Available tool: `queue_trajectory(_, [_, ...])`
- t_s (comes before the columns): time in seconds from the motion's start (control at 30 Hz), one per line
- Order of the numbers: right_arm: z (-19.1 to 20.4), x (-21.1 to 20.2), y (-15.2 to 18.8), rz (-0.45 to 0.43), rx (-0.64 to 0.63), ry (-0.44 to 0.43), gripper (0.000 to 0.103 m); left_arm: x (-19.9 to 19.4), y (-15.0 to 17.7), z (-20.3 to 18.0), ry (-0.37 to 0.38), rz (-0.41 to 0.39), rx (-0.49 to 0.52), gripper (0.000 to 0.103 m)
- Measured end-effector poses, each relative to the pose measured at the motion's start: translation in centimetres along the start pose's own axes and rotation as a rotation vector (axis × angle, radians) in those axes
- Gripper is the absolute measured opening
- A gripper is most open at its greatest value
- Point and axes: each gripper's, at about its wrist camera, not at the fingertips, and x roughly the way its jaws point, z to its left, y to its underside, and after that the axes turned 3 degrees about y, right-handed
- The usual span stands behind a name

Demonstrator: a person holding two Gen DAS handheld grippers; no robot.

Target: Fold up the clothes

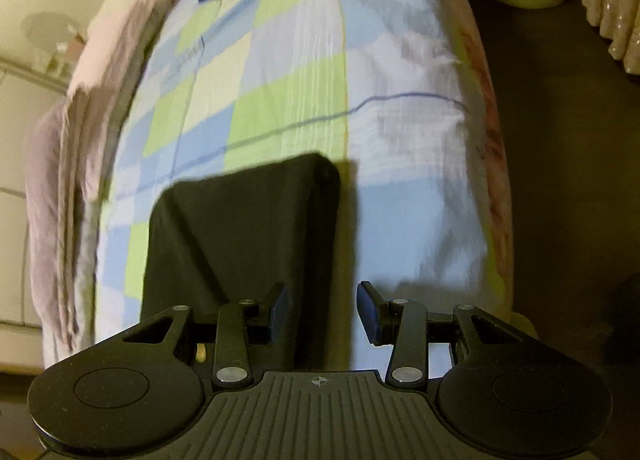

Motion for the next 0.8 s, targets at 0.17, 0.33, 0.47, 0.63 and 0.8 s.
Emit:
queue_trajectory(0.17, [-0.5, 1.2, -0.9, -0.059, 0.047, -0.041, 0.042, 6.1, -4.0, -4.7, 0.101, 0.062, 0.199, 0.036])
queue_trajectory(0.33, [-0.4, 2.3, -1.5, -0.072, 0.054, -0.081, 0.042, 11.5, -4.9, -7.8, 0.115, 0.127, 0.342, 0.031])
queue_trajectory(0.47, [-0.5, 3.2, -1.5, -0.057, 0.055, -0.114, 0.042, 12.4, -4.9, -6.3, 0.161, 0.139, 0.264, 0.019])
queue_trajectory(0.63, [-0.1, 3.7, -1.1, -0.071, -0.01, -0.097, 0.011, 12.0, -4.8, -4.5, 0.261, 0.112, 0.203, 0.006])
queue_trajectory(0.8, [0.3, 4.3, -0.7, -0.086, -0.075, -0.078, 0.009, 11.5, -4.6, -2.0, 0.333, 0.081, 0.166, 0.007])
